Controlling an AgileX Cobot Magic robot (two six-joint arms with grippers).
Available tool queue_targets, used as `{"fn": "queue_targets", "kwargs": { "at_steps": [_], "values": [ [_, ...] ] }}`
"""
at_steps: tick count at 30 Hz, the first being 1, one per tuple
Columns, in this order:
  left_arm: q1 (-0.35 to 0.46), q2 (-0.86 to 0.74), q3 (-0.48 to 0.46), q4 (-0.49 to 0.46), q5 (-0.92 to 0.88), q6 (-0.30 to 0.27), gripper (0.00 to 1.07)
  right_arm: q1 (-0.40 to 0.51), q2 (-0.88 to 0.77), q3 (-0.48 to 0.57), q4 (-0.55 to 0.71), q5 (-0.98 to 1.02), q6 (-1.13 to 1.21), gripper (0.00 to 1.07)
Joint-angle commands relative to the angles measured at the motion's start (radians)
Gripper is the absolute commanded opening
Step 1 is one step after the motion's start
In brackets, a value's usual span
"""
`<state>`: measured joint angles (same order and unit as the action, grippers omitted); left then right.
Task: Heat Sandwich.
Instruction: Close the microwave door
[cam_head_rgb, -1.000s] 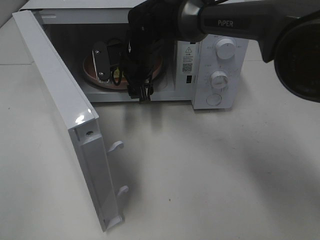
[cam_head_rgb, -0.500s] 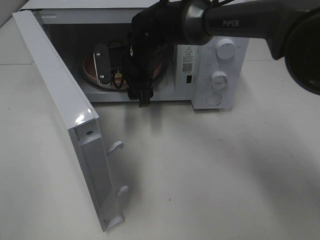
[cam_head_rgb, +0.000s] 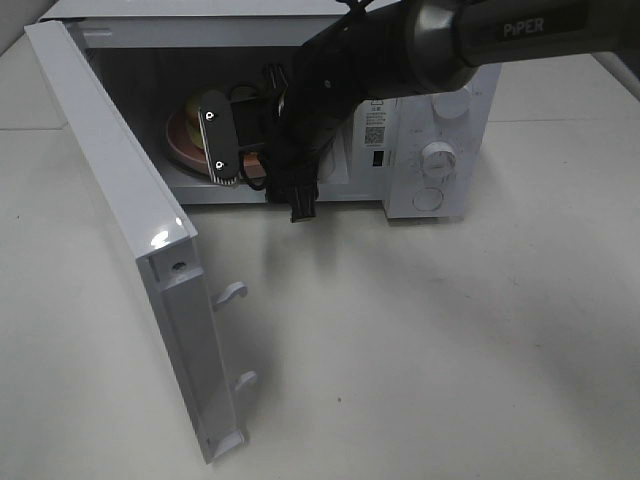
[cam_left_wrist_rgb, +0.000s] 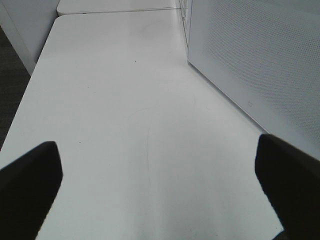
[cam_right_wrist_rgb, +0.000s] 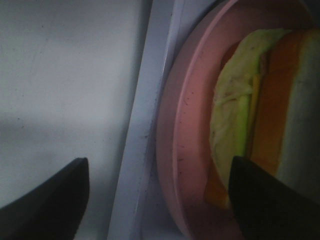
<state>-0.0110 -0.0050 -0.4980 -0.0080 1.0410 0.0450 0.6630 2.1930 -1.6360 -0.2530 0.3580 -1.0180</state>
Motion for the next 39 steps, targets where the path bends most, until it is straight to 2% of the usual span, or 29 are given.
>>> {"fn": "queue_targets", "kwargs": {
  "at_steps": [1,4,9,13,17,39],
  "values": [
    [0.003,-0.028,0.003,0.002,-0.004,-0.003,1.04,0.0,-0.061,0.073,-0.007,-0.071,0.022,0.75],
    [0.003,-0.028,0.003,0.002,-0.004,-0.003,1.04,0.0,-0.103,0.14,-0.035,-0.115,0.044,0.75],
    [0.003,-0.028,0.003,0.002,-0.004,-0.003,1.04,0.0,-0.135,0.188,-0.06,-0.134,0.074,0.75],
    [0.003,-0.028,0.003,0.002,-0.004,-0.003,1.04,0.0,-0.212,0.298,-0.06,-0.173,0.105,0.75],
    [0.003,-0.028,0.003,0.002,-0.004,-0.003,1.04,0.0,-0.262,0.366,-0.059,-0.179,0.108,0.75],
    [0.003,-0.028,0.003,0.002,-0.004,-0.003,1.04,0.001,-0.528,0.603,-0.047,-0.108,0.325,0.74]
  ]
}}
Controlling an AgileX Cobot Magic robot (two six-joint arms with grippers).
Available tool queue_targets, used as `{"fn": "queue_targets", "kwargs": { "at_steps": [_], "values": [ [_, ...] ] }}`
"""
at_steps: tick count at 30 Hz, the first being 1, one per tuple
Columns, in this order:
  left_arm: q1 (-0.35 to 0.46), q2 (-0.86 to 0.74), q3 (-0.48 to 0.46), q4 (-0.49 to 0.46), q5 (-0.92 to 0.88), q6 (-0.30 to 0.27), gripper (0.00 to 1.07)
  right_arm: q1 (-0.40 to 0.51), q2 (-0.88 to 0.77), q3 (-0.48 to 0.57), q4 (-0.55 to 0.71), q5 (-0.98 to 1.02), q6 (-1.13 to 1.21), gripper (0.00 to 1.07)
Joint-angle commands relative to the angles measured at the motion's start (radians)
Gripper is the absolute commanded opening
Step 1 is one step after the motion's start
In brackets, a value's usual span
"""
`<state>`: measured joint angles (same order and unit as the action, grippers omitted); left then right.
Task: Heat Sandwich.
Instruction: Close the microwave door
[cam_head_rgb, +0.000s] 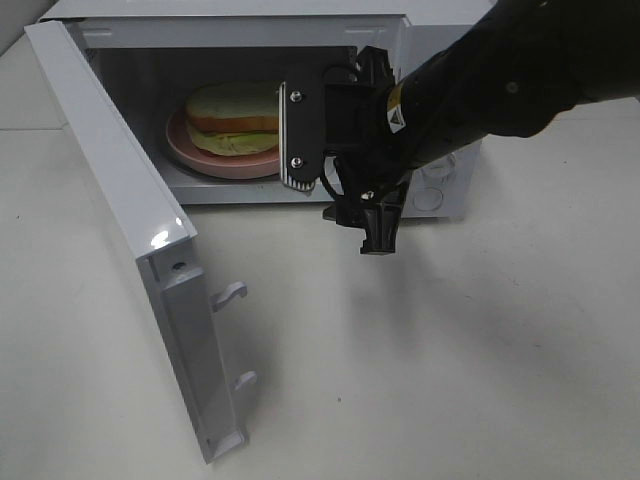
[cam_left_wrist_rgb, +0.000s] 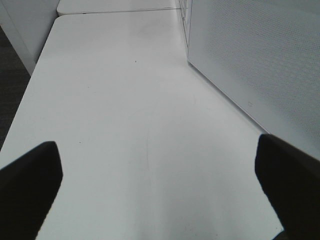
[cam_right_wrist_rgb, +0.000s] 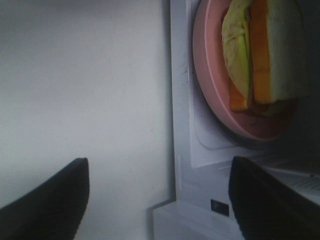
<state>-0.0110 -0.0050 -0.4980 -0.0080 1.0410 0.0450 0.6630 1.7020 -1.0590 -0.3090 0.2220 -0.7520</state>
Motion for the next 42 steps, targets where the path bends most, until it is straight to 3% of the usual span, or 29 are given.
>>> {"fn": "queue_targets", "kwargs": {
  "at_steps": [1,14,20,31,42],
  "values": [
    [0.003,-0.028,0.003,0.002,-0.004,-0.003,1.04,0.001,-0.044,0.035,0.009,0.036,0.085,0.74],
    [0.003,-0.028,0.003,0.002,-0.004,-0.003,1.04,0.001,-0.204,0.12,0.009,0.267,0.577,0.74],
    [0.003,-0.028,0.003,0.002,-0.004,-0.003,1.04,0.001,-0.297,0.12,0.008,0.481,0.839,0.74],
    [0.003,-0.028,0.003,0.002,-0.004,-0.003,1.04,0.001,-0.424,0.12,0.027,0.811,0.916,0.74],
    [0.003,-0.028,0.003,0.002,-0.004,-0.003,1.04,0.001,-0.561,0.12,0.06,0.943,0.915,0.74]
  ]
}}
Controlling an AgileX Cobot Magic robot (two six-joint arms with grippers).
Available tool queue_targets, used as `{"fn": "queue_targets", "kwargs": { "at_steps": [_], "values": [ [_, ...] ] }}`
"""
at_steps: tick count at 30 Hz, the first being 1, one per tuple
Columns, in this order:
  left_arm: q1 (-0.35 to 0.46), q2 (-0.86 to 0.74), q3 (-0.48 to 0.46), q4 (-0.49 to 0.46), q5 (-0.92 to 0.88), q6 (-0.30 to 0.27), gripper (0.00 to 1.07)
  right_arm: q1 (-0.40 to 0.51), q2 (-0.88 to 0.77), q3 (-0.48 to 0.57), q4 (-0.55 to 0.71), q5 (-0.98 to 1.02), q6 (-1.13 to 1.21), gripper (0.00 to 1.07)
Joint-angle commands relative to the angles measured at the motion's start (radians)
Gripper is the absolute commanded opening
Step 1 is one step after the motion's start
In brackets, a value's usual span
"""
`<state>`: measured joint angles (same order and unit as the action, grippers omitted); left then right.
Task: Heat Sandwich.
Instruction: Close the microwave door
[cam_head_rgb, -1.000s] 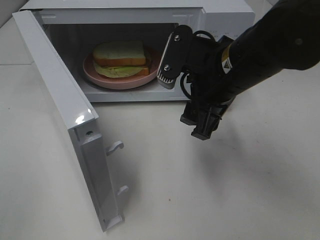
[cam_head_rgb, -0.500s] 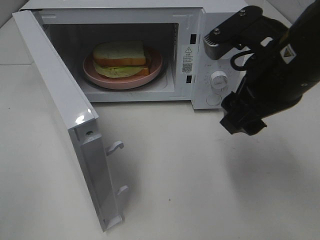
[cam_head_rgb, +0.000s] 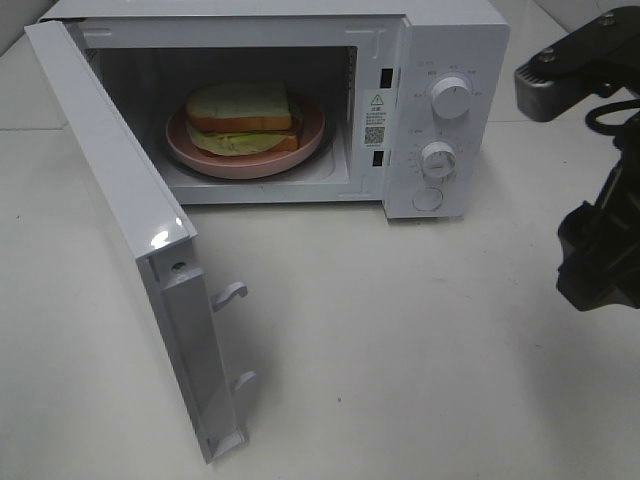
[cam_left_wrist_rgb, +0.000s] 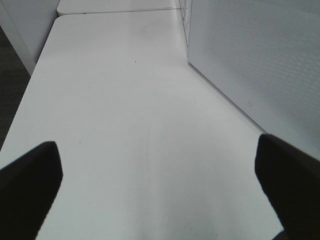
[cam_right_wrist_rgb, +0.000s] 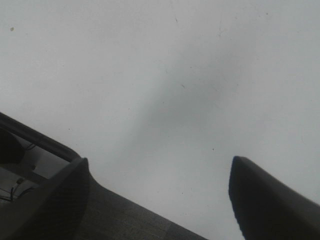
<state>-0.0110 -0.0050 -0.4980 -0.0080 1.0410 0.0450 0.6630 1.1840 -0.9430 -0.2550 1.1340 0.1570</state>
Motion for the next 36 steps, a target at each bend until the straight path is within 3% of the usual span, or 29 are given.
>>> {"fn": "queue_targets", "kwargs": {
  "at_steps": [1,11,18,36],
  "values": [
    [0.003,-0.028,0.003,0.002,-0.004,-0.003,1.04,0.001,-0.071,0.01,0.007,0.048,0.005,0.74],
    [0.003,-0.028,0.003,0.002,-0.004,-0.003,1.04,-0.009,-0.246,0.1,0.006,0.059,0.003,0.74],
    [0.003,-0.028,0.003,0.002,-0.004,-0.003,1.04,-0.162,-0.382,0.196,0.006,0.057,0.003,0.74],
    [0.003,-0.028,0.003,0.002,-0.004,-0.003,1.04,-0.396,-0.755,0.376,0.006,-0.009,0.002,0.74]
  ]
}}
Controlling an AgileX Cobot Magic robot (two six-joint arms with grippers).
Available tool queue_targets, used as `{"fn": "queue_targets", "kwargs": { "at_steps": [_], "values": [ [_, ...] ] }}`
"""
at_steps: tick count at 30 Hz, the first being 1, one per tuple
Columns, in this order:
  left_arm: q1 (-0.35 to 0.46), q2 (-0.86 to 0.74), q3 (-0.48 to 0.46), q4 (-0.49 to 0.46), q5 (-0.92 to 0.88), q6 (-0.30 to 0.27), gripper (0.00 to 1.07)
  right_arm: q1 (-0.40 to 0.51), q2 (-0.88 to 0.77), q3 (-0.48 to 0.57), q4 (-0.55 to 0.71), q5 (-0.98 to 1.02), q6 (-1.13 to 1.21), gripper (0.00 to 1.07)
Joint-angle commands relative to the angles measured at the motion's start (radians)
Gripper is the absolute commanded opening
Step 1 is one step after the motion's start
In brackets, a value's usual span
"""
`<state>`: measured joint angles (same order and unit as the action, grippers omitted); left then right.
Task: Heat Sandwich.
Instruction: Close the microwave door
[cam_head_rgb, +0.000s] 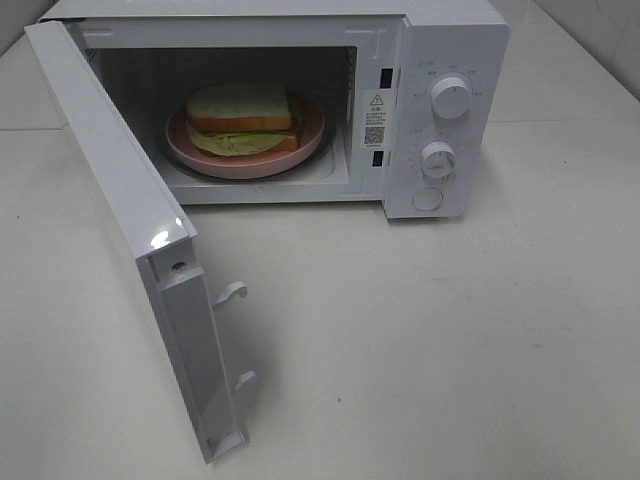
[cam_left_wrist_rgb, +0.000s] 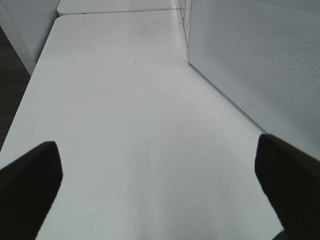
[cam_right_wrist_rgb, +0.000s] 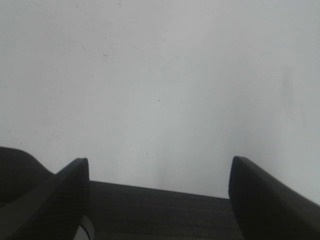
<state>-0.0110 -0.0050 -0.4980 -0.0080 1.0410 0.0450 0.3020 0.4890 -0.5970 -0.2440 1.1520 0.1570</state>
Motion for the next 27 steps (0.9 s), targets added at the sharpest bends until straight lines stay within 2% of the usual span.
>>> {"fn": "queue_targets", "kwargs": {
  "at_steps": [1,10,27],
  "values": [
    [0.003,-0.028,0.003,0.002,-0.004,-0.003,1.04,-0.048,-0.085,0.043,-0.005,-0.032,0.002,0.74],
    [0.003,-0.028,0.003,0.002,-0.004,-0.003,1.04,-0.157,-0.295,0.091,0.056,-0.112,-0.017,0.77],
    [0.003,-0.028,0.003,0.002,-0.004,-0.003,1.04,-0.266,-0.521,0.093,0.103,-0.114,-0.07,0.76]
  ]
}}
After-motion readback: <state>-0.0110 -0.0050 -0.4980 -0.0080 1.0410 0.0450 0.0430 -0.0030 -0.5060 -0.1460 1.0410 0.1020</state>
